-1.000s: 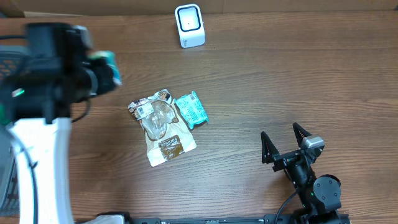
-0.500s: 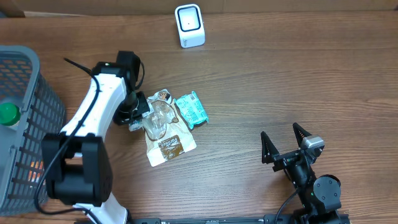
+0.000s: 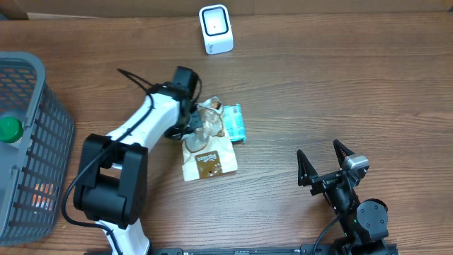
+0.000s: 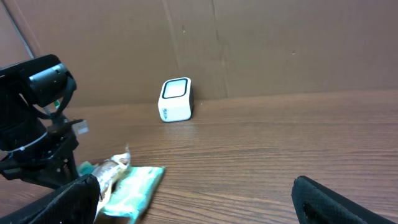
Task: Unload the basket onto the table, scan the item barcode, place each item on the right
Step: 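Carry the green packet over and drop it onto the pile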
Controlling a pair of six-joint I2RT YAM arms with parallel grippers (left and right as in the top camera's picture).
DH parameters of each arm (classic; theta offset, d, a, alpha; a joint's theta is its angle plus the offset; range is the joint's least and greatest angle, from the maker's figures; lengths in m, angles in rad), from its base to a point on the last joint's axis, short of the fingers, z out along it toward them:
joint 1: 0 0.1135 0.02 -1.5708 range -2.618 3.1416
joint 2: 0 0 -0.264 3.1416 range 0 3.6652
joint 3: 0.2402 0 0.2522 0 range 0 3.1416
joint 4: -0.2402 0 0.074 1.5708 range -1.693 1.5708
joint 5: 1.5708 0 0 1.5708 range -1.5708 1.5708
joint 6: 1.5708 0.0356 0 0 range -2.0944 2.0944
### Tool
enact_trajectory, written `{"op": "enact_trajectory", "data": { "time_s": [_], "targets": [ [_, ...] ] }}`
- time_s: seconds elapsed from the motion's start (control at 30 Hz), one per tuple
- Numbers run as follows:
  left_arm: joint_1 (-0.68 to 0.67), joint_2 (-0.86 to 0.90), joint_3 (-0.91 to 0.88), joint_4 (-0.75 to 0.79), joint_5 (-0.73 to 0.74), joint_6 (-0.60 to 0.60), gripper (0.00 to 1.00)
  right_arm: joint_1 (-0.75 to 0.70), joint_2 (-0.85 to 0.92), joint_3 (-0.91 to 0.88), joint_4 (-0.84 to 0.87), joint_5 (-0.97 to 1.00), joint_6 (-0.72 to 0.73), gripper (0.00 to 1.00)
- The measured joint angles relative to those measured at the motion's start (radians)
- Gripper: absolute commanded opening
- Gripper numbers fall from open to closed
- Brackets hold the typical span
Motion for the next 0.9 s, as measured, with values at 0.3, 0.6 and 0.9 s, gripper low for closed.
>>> {"op": "enact_trajectory", "data": {
  "time_s": [0.3, 0.6, 0.9],
  "targets": [
    [-0.051, 0.006, 0.009, 0.011, 0.001, 0.001, 0.04, 0.0, 0.0, 0.0, 0.0, 0.0, 0.0, 1.0],
    [-0.051, 0.039, 0.185, -0.22, 0.011, 0.06, 1.0, 0.0, 0.0, 0.0, 0.001, 0.0, 0.0, 1.0],
    [-0.036, 0.056, 0.908, -0.75, -0.018, 0.157, 1.0, 0.0, 0.0, 0.0, 0.001, 0.0, 0.0, 1.0]
  ]
}}
